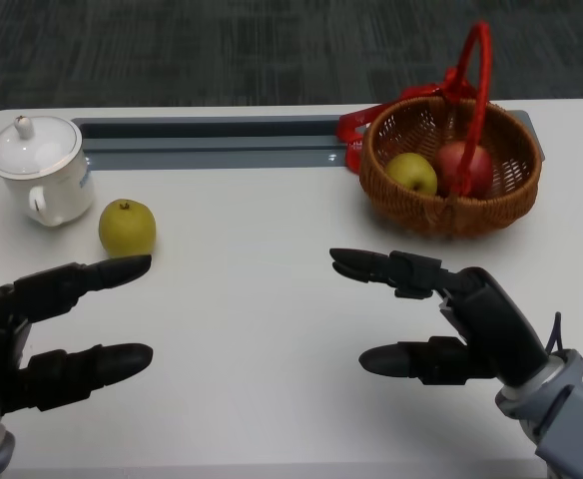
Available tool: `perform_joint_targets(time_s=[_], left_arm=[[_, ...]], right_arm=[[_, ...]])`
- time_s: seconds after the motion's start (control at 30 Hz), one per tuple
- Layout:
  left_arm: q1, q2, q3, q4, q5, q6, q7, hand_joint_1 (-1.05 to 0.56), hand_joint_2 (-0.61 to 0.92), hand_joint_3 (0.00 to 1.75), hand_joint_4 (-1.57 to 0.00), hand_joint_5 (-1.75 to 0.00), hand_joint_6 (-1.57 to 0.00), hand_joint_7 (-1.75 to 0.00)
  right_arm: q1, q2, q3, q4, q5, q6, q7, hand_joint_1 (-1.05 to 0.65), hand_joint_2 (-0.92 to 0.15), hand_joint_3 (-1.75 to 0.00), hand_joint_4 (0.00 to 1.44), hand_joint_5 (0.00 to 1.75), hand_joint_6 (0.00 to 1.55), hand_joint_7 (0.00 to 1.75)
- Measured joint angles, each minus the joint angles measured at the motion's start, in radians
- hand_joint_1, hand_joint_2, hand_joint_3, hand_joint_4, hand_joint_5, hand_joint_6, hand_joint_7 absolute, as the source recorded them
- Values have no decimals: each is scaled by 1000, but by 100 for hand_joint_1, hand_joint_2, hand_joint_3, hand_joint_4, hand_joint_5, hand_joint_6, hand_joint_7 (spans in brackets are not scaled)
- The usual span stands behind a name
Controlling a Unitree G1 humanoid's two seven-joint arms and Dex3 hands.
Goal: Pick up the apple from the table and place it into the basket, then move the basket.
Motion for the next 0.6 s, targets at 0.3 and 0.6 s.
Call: perform_joint_targets(time_s=[0.3,0.6], left_arm=[[2,3,-19,-25,-32,26,-34,-56,69,0,-97,0,-89,0],[5,3,-28,-33,-70,41,-77,-54,69,0,-97,0,-89,0]], right_arm=[[13,12,-26,-34,23,36,85,-45,-80,0,68,0,64,0],[19,18,-53,-57,28,43,102,-44,-80,0,69,0,64,0]])
